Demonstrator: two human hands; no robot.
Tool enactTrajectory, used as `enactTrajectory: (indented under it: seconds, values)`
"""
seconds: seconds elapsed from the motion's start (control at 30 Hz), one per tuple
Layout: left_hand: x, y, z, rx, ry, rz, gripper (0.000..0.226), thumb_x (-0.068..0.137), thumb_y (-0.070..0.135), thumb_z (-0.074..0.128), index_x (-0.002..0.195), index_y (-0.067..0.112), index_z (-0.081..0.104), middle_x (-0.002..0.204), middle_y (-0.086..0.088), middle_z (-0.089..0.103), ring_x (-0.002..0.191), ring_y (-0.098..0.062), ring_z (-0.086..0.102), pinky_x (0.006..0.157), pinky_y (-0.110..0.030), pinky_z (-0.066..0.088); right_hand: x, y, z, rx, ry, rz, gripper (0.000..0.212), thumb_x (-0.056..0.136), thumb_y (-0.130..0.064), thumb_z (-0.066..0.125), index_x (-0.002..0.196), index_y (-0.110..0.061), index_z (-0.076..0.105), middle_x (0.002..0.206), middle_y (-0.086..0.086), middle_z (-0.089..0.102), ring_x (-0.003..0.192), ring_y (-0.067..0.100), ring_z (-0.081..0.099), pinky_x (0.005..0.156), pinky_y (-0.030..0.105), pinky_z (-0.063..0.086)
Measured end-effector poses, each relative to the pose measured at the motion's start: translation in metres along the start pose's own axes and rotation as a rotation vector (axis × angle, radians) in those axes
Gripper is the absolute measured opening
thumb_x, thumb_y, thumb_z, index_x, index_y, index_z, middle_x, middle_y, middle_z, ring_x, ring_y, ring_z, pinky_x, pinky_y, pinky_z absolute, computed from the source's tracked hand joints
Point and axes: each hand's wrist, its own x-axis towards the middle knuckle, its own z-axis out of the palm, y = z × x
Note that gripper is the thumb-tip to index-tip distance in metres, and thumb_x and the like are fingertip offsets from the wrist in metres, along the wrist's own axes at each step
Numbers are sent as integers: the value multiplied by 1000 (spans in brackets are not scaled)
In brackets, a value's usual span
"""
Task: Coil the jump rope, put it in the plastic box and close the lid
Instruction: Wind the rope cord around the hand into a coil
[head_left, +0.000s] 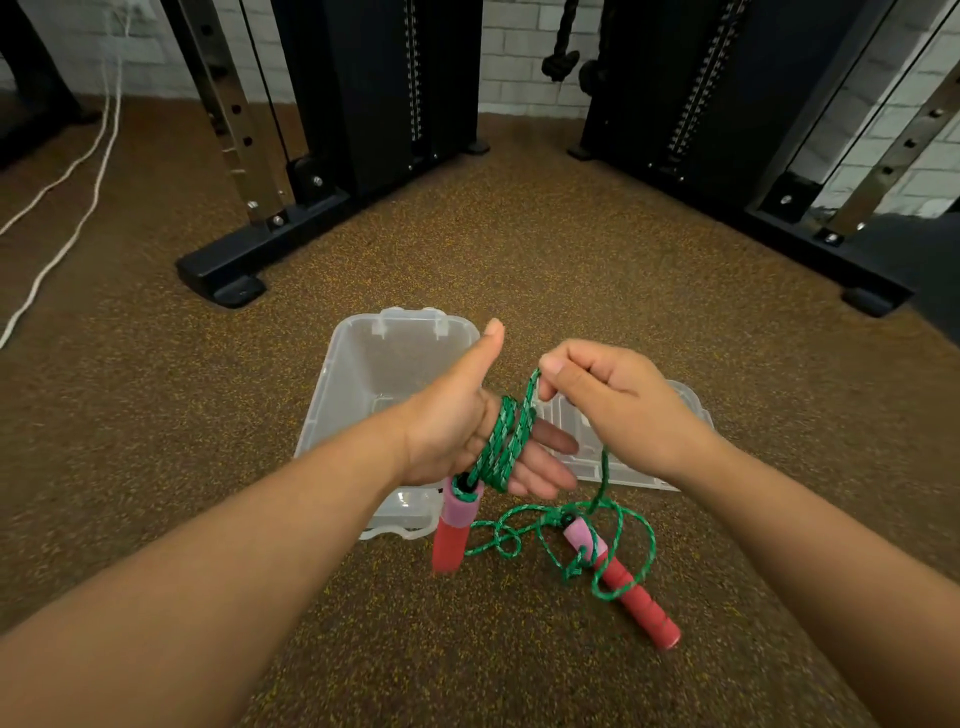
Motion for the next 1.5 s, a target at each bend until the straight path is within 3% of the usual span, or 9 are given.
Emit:
enactTrajectory:
  seconds: [0.13,0.27,0.47,0.67,1.03,1.2,1.27,1.33,1.5]
  values:
    - [1,-3,-4,74,-168,-47,94,84,72,13,109,-2,66,84,-16,74,70,-20,71,66,-25,54,4,24,1,-22,-11,68,30,97,-32,47,69,-24,56,64,-6,48,62,8,42,63,31,36]
    - [-3,-2,1,120,-230,32,38,95,31,39,110,6,64,76,-1,76,68,-10,71,67,-19,51,0,40,12,110,-37,135,31,97,-33,44,69,-24,53,54,-20,49,55,-3,41,61,23,34]
    - [-2,0,4,-148,-76,171,27,89,26,46,93,11,68,65,-1,74,56,-8,69,58,-17,53,-17,47,34,346,-10,234,30,100,-24,37,86,-4,55,61,-2,45,47,-3,42,50,14,37]
    - [3,8,-4,-367,161,318,35,100,28,35,114,9,61,83,1,77,67,-6,71,62,-15,55,-50,59,50,114,-56,335,33,96,-41,39,73,-24,56,45,-12,41,43,1,34,48,23,32]
    - [8,5,-10,-402,169,186,100,83,76,7,138,-1,39,122,-19,65,112,-26,64,99,-34,46,-65,12,51,-192,-188,-44,25,97,-37,40,74,-33,49,65,-32,54,60,-3,51,54,14,32]
    - [12,-1,-9,-163,159,97,111,74,83,-2,131,3,51,116,-17,69,112,-27,64,107,-39,38,-52,-15,35,-44,-164,-80,27,92,-32,40,76,-23,59,63,-17,58,62,1,54,59,21,40]
    - [13,-4,-9,-80,155,68,111,72,85,-1,106,1,63,88,-17,72,87,-30,67,88,-35,45,-42,-22,27,64,-122,-60,27,90,-23,40,74,-22,61,60,-19,56,61,-3,52,60,13,36]
    - [12,-5,-11,-33,173,73,99,68,90,6,72,3,53,59,-16,49,57,-27,44,64,-32,34,-33,-28,20,191,-87,-34,29,93,-22,42,73,-17,62,55,-13,48,53,-1,44,61,17,39]
    - [4,0,-3,66,-29,30,101,79,78,4,83,3,73,70,-20,66,64,-29,63,70,-29,52,-16,-26,-2,214,23,44,33,99,-22,42,72,-11,56,45,-11,37,37,-1,35,42,6,33]
